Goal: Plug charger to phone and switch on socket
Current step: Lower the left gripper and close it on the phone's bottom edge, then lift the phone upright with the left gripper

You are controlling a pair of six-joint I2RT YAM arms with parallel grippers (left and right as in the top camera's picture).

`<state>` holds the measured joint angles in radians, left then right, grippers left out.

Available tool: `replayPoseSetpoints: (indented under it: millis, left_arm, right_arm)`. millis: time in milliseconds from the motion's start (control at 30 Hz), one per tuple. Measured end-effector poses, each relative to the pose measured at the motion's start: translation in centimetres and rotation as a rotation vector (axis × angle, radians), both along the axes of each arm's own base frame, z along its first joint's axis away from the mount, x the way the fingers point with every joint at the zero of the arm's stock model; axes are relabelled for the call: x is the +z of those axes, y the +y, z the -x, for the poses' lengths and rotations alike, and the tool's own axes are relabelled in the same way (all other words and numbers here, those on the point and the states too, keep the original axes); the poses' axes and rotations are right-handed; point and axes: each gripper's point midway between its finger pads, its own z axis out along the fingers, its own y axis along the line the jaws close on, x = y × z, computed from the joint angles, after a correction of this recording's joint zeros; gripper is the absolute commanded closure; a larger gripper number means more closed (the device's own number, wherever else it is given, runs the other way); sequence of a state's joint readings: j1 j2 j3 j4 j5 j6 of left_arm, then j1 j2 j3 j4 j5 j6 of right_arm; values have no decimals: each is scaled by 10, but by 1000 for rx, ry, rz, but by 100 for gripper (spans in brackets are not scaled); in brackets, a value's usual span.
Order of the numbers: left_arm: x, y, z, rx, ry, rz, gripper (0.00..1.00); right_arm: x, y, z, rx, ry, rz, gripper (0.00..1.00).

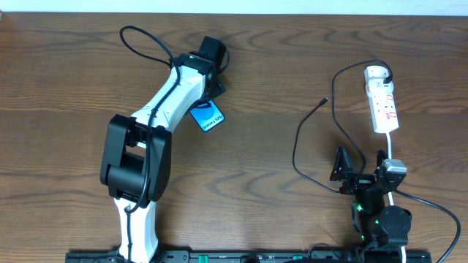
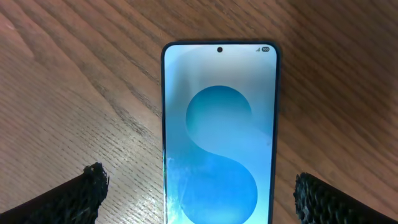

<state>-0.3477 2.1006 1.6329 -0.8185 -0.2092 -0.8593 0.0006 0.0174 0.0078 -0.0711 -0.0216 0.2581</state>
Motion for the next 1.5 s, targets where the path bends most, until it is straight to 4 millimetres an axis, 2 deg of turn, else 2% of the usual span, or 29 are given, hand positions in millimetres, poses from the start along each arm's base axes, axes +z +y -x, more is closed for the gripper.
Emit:
replayPoseSetpoints:
  millis: [100,333,733,1000,1500]
  left_arm:
    - [-4,0,0,5,6,-1,2]
    - [-35,2,7,5,77,-26,2]
    - [-36,-5,1,4,59,13,2]
    - [-37,1,4,35,76,27,2]
    - [-37,-7,-4,85,38,84,2]
  right_arm:
    - [0,0,0,0,0,0,1]
    - [0,0,0,0,0,0,1]
    - [0,0,0,0,0,0,1]
    - [0,0,0,0,0,0,1]
    - [0,0,0,0,0,0,1]
